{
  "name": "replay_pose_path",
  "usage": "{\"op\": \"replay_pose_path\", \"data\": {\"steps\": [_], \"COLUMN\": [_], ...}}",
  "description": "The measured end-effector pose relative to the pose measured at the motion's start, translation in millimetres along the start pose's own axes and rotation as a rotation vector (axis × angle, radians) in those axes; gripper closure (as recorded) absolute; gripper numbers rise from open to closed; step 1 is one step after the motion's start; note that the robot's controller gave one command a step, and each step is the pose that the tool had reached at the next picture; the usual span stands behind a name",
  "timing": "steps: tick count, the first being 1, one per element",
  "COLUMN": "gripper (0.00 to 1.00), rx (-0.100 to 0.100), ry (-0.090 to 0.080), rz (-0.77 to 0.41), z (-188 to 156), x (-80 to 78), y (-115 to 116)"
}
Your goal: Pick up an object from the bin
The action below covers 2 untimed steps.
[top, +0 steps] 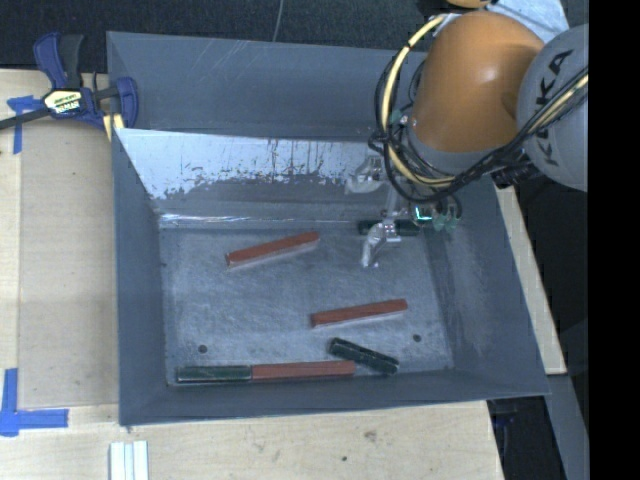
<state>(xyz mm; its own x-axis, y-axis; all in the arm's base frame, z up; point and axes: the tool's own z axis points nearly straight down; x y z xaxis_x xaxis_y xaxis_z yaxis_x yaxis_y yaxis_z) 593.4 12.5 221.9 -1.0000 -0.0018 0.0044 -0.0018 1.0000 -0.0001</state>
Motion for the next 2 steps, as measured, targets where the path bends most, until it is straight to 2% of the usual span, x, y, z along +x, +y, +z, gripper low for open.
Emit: {"op": "replay_pose_path", "data": {"steps": [1, 2], "gripper": [0.00, 0.00], "rx": [0.000, 0.000], "ry": [-0.008, -0.013], "rz": [0.000, -0.008], "z": [-4, 49], "x": [-1.5, 33.5], "y": [0, -18]}}
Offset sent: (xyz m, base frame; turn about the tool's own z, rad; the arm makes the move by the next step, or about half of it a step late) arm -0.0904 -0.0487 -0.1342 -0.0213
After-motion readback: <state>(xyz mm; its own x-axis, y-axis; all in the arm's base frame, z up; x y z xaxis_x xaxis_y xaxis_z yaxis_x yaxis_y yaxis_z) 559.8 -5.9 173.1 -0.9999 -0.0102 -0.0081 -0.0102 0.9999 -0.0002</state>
